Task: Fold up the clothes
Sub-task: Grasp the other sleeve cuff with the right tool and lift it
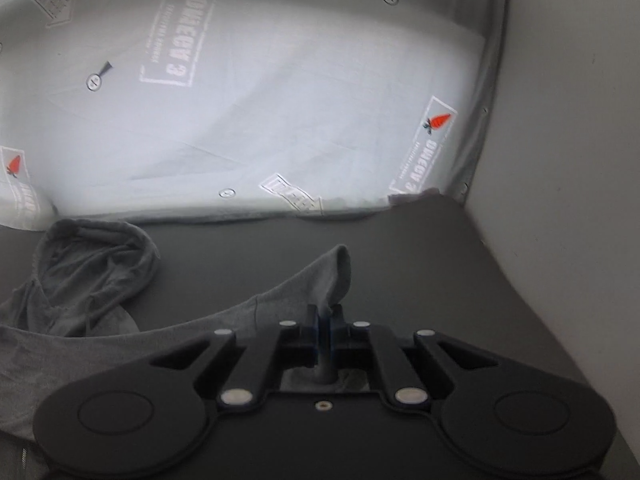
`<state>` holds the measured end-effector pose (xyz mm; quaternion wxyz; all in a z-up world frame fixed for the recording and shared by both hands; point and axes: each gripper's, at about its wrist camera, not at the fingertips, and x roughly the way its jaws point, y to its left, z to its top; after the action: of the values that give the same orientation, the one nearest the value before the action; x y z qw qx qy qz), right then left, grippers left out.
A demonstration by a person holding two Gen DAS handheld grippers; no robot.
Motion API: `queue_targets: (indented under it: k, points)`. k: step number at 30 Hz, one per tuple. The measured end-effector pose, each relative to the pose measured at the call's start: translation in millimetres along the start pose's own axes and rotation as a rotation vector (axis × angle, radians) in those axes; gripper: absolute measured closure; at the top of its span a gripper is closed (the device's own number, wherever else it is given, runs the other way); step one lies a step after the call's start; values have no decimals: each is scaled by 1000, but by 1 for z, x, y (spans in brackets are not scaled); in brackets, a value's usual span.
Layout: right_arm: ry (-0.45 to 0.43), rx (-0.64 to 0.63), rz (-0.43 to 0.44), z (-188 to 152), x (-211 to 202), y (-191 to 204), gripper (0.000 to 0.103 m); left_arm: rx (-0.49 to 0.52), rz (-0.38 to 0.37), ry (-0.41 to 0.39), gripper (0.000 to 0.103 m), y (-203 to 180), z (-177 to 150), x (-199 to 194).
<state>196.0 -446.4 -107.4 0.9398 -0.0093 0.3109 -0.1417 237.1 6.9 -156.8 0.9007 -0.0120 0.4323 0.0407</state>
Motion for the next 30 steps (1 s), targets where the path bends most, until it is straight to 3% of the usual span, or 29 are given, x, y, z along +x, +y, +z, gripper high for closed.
queue_targets:
  k: [5,7,15,21,24,26,29,30]
  points:
    - [137,84,-51,-41,28,-22,95,111,4,67,25,-26,-10,34]
    - [182,77,-87,-56,37,-20,88,152,11,80,25,-33,-14,43]
    - [248,117,-109,-89,38,0,82,171,138,16,25,-24,16,82]
    - [288,67,-120,-97,41,20,81,186,174,-22,24,-15,48,118]
    - [312,99,-118,-98,43,19,78,229,265,-46,25,-15,62,133]
    - [315,139,-117,-98,43,15,75,171,251,-29,25,-7,77,137]
    - [303,263,-98,-99,42,1,64,15,146,-30,25,7,90,124]
    - [295,330,-84,-99,42,-5,52,-10,105,-34,24,7,91,117]
